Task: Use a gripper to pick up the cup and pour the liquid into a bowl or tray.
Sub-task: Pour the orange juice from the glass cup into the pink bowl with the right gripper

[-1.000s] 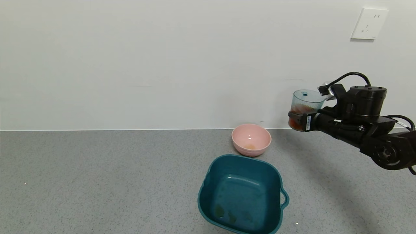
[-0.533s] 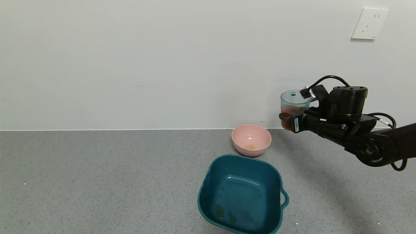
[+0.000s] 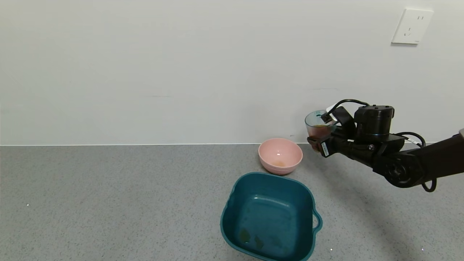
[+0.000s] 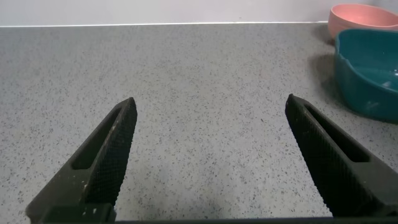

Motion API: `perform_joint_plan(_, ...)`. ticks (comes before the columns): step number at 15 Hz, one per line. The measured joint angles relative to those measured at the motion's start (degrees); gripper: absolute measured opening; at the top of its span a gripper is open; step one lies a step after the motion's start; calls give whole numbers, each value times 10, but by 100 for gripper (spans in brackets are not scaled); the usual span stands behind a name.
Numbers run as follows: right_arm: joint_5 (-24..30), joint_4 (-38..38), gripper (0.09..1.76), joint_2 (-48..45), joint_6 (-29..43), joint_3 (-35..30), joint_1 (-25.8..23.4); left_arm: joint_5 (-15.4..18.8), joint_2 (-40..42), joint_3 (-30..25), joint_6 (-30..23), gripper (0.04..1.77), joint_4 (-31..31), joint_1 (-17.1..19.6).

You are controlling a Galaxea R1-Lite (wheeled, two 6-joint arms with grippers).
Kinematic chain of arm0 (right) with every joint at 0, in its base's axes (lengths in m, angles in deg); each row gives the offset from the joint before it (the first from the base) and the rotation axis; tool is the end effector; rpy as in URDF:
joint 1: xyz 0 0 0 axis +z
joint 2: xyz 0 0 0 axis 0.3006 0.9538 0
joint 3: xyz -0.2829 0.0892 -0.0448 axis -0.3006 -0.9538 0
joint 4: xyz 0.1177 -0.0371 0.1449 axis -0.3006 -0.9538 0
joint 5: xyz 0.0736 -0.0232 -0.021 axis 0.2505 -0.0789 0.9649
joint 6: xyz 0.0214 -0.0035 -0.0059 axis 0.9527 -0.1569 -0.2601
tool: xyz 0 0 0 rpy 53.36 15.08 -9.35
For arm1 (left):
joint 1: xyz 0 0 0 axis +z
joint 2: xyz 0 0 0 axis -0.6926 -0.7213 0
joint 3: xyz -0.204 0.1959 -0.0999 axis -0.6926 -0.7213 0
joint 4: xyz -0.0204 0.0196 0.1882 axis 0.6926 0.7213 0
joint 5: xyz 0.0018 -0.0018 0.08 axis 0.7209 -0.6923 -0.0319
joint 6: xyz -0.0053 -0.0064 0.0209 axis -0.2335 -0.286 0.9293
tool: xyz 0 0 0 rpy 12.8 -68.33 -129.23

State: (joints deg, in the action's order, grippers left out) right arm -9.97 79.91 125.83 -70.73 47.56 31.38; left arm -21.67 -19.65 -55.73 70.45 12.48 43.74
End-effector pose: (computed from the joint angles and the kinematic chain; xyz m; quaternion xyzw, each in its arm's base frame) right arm 0.3922 0.0962 0.1512 -0.1835 0.0982 0.1202 0.9707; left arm -0.0225 0.0000 0.0765 -0.0157 -0.0027 -0.0002 0.9999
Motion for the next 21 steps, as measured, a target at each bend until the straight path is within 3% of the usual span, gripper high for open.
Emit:
perform_joint_plan(14,-28,7,132,61,-145,47,16,0,0,0,0,172,0,0)
perform_joint_plan(21,-55,-9,132,82,-280,101,26,0,0,0,0,172,0,0)
